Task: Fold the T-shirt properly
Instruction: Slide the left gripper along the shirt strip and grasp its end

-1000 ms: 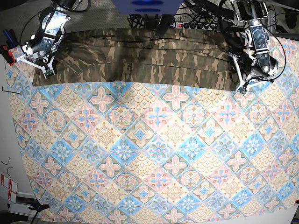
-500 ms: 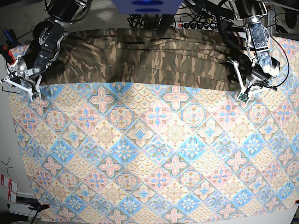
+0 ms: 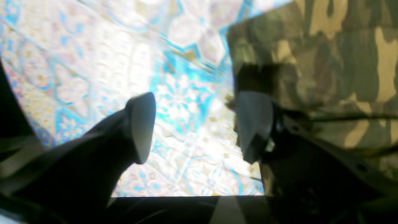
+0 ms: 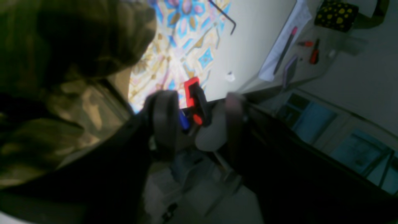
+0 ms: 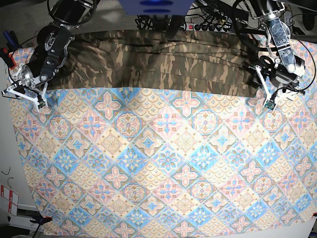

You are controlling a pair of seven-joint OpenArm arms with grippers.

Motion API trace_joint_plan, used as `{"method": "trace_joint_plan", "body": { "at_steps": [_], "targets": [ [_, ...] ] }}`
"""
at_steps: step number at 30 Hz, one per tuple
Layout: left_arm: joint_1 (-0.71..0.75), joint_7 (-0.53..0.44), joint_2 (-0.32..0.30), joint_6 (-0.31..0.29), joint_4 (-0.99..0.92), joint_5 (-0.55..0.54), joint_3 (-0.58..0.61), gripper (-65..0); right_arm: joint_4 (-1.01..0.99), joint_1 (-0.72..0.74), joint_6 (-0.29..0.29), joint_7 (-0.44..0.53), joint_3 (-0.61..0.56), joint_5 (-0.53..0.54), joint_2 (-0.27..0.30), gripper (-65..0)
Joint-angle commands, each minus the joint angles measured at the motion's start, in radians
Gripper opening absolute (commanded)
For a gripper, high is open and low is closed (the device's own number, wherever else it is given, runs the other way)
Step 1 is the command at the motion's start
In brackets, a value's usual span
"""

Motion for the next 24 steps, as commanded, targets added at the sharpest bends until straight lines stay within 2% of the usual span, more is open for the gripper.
{"method": "trace_joint_plan", "body": {
  "at_steps": [1,4,7,9,13,18,24],
  "targets": [
    [0.001,-0.005,-0.009,0.005,0.016,-0.041,-0.015,-23.9,0.013,0.01,-0.005,-0.003,0.0,-0.013,0.011,-40.8],
    [0.066,-0.01,-0.013,0.005,0.013,-0.22,-0.05,-23.8,0.013,0.006,-0.005,-0.001,0.0,-0.013,0.011,-36.6],
    [0.125,-0.008,-0.055,0.005,-0.005,-0.427,-0.055,-23.8,0.014,0.004,-0.005,0.0,0.0,-0.013,0.011,-31.3],
    [0.144,-0.011,-0.07,0.005,-0.054,-0.523,-0.058,-23.8,0.016,0.004,-0.005,0.0,0.0,-0.013,0.009,-29.8],
    [0.147,-0.016,-0.092,0.005,-0.148,-0.553,-0.093,-24.2,0.014,0.004,-0.005,0.0,0.0,-0.013,0.009,-29.8],
    [0.171,-0.022,-0.093,0.005,-0.157,-0.555,-0.139,-23.9,0.014,0.003,-0.005,0.0,0.0,-0.012,0.009,-29.8],
    [0.22,-0.155,-0.087,0.005,-0.189,-0.542,-0.133,-23.9,0.013,0.003,-0.005,0.0,0.0,-0.012,0.009,-29.8]
  ]
}}
